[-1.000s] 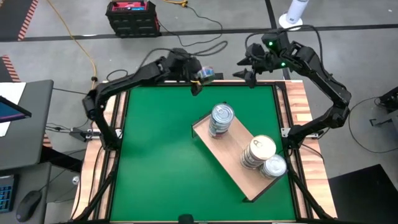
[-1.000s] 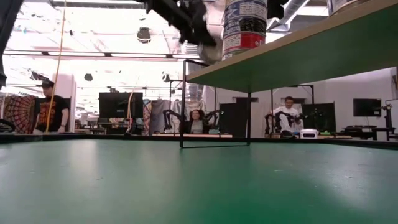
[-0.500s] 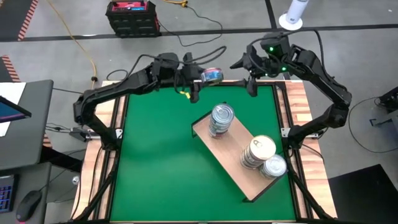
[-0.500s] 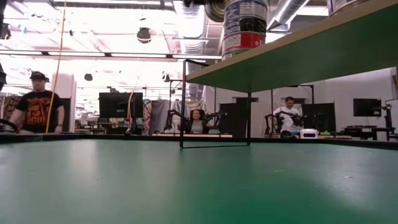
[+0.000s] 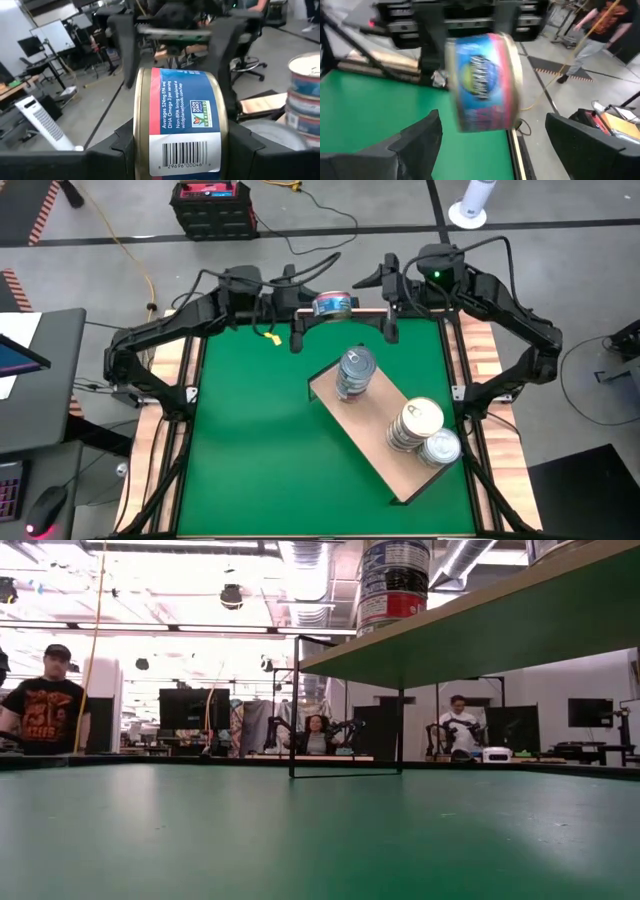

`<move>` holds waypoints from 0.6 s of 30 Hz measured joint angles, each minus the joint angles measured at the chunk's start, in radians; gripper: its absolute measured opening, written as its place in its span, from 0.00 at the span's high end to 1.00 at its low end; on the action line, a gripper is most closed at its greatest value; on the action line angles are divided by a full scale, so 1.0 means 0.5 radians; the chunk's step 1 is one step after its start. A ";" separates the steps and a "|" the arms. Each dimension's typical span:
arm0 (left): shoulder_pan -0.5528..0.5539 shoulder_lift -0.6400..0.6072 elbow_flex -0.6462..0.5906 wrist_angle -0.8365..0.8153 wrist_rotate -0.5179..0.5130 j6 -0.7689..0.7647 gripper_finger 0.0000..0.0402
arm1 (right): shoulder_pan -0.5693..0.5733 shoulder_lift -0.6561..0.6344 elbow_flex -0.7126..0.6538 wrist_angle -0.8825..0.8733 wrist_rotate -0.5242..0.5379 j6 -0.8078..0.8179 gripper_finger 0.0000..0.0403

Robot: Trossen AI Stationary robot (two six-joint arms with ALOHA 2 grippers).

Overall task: Stack canned seafood by type on shelf
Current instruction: Stack the blue and pink tuna can on top of the other blue and pink tuna cans on the shelf

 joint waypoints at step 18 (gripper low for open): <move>-0.159 -0.011 0.000 0.224 0.048 0.174 0.54 | 0.251 0.022 -0.001 0.400 0.000 0.098 0.12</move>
